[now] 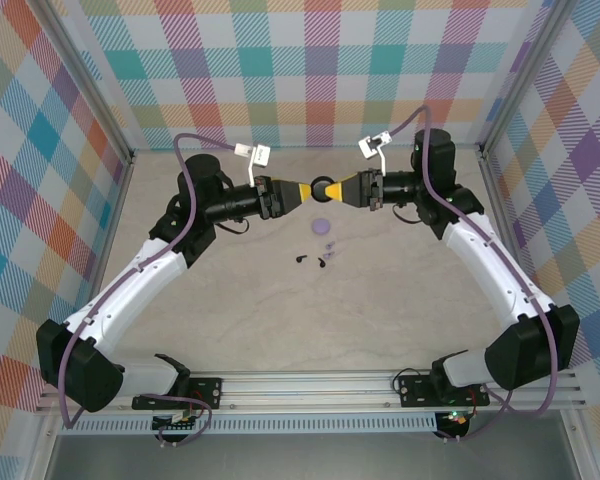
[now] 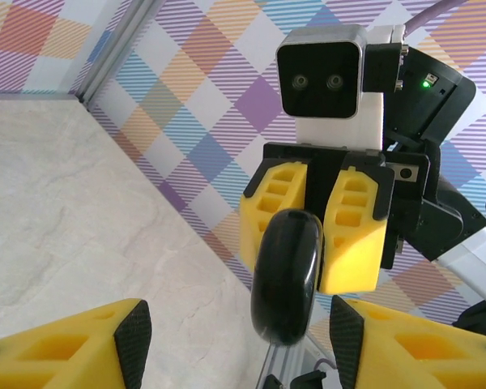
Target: Insert the wireless bluetooth earbuds into the charging case
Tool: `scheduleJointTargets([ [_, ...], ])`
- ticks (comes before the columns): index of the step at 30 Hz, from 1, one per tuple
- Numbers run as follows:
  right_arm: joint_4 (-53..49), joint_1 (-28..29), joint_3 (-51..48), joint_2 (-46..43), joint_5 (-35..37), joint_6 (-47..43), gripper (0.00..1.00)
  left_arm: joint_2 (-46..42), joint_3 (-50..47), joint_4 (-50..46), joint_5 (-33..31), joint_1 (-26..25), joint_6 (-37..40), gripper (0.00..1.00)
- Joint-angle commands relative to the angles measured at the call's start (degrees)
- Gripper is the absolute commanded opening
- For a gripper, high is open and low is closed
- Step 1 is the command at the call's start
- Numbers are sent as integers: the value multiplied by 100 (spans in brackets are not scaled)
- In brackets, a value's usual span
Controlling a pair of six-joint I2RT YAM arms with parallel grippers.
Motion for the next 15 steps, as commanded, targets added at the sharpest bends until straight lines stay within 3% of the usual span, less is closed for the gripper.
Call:
scheduleJointTargets([
  [1, 288, 114, 134, 13, 23, 162, 10, -73, -22, 369, 209, -84, -86, 61],
  [9, 455, 207, 205, 111, 61, 299, 10, 30, -30, 488, 273, -226, -147, 51],
  [15, 442, 243, 257, 151, 89, 314, 10, 124, 51, 490, 339, -332, -121, 49],
])
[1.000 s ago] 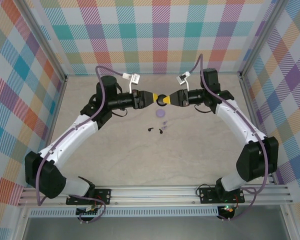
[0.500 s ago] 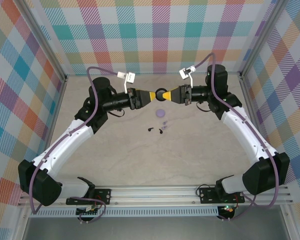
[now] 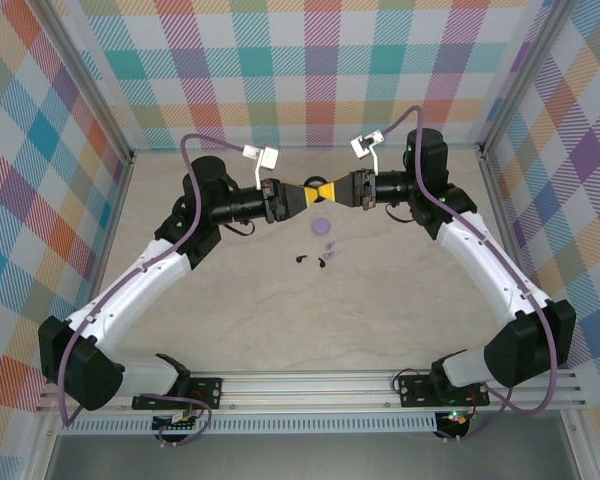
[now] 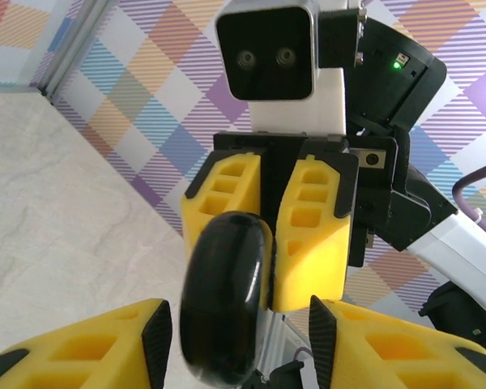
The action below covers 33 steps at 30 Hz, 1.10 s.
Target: Insert the wireless bluetooth earbuds into the charging case
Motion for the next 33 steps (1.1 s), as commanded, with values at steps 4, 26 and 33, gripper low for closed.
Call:
scheduleJointTargets([
  [4, 166, 54, 245, 41, -23, 6, 11, 100, 99, 231, 165, -103, -17, 44],
  [26, -955, 133, 461, 142, -83, -763, 12, 59, 128, 121, 73, -101, 49, 37],
  [33, -1339, 151, 518, 177, -193, -1061, 12, 15, 148, 86, 84, -103, 84, 32],
])
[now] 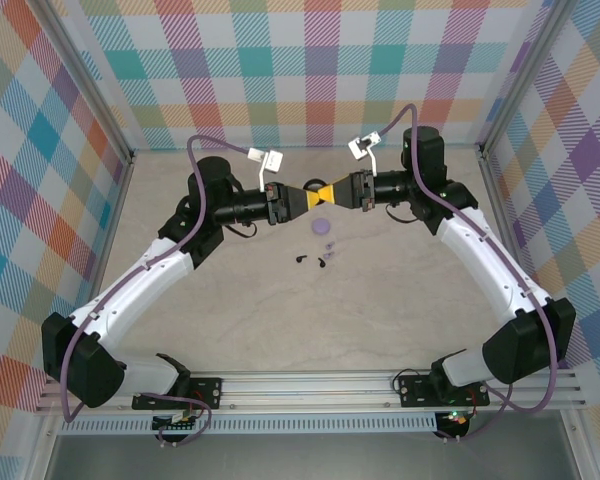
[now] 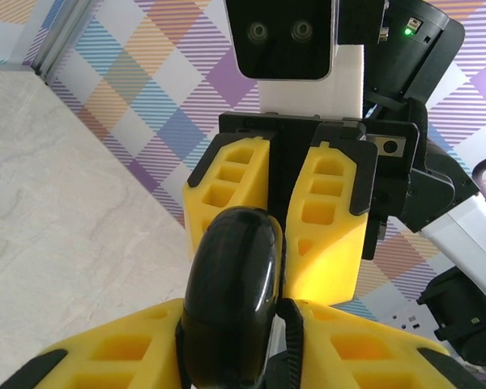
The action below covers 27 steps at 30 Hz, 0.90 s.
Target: Insert the wireless bluetooth earbuds into the charging case
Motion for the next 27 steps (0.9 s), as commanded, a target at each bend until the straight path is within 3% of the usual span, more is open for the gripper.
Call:
scheduleJointTargets([
  [1, -455, 123, 186, 79, -230, -358, 12, -63, 148, 208, -8, -77, 74, 30],
  [11, -611, 139, 281, 62, -161, -436, 16, -59, 151, 30, -55, -77, 156, 16],
  [14, -879, 142, 366, 25, 188, -544, 31, -47, 251, -459, -589, -77, 423, 10],
  [16, -1153, 137, 447, -70, 659, -701, 45, -65, 156, -433, -725, -77, 828, 10],
  [19, -1540, 140, 585, -216, 1331, -936, 52, -177, -86, -296, -638, -86, 1716, 10],
  [27, -2260, 145, 809, -448, 1833, -1351, 55, -446, -557, 75, -424, -95, 3293, 11],
])
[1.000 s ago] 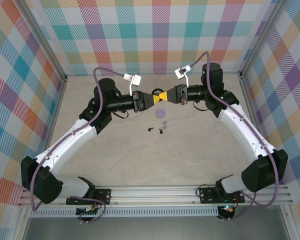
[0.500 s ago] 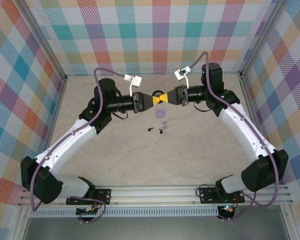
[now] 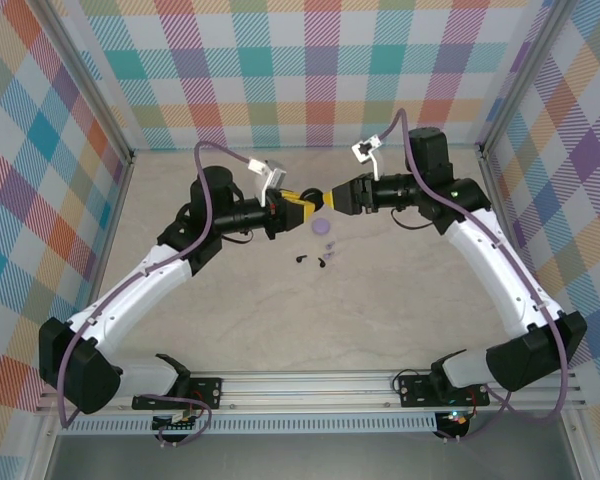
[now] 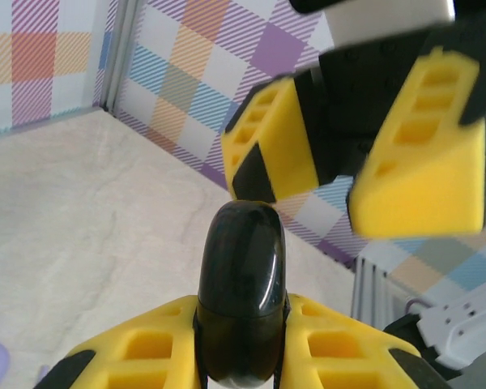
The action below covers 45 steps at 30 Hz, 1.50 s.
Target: Insert the wireless bluetooth earbuds into the charging case
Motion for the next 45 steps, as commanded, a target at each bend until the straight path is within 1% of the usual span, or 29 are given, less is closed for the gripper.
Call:
scheduleJointTargets([
  [1, -424, 18, 194, -196, 171, -346, 55, -208, -161, 482, 179, -66, 909, 11],
  [7, -487, 35, 220, -136, -83, -400, 56, -212, -186, 727, 331, -75, 969, 9],
  [12, -575, 103, 312, -6, 45, -427, 56, -232, -185, 797, 530, -101, 952, 8],
  [18, -589, 224, 430, 93, 38, -448, 56, -219, -185, 756, 575, -154, 967, 8],
  [25, -624, 265, 506, 199, 307, -396, 57, -198, -134, 721, 728, -232, 1021, 7],
  [37, -467, 264, 467, 120, 1364, -51, 57, -202, -125, 529, 834, -295, 1179, 6],
  [42, -408, 271, 451, 64, 1314, -13, 57, -199, -125, 467, 761, -294, 1192, 6],
  [45, -393, 267, 427, -15, 1493, 4, 57, -200, -159, 477, 668, -295, 1157, 7],
])
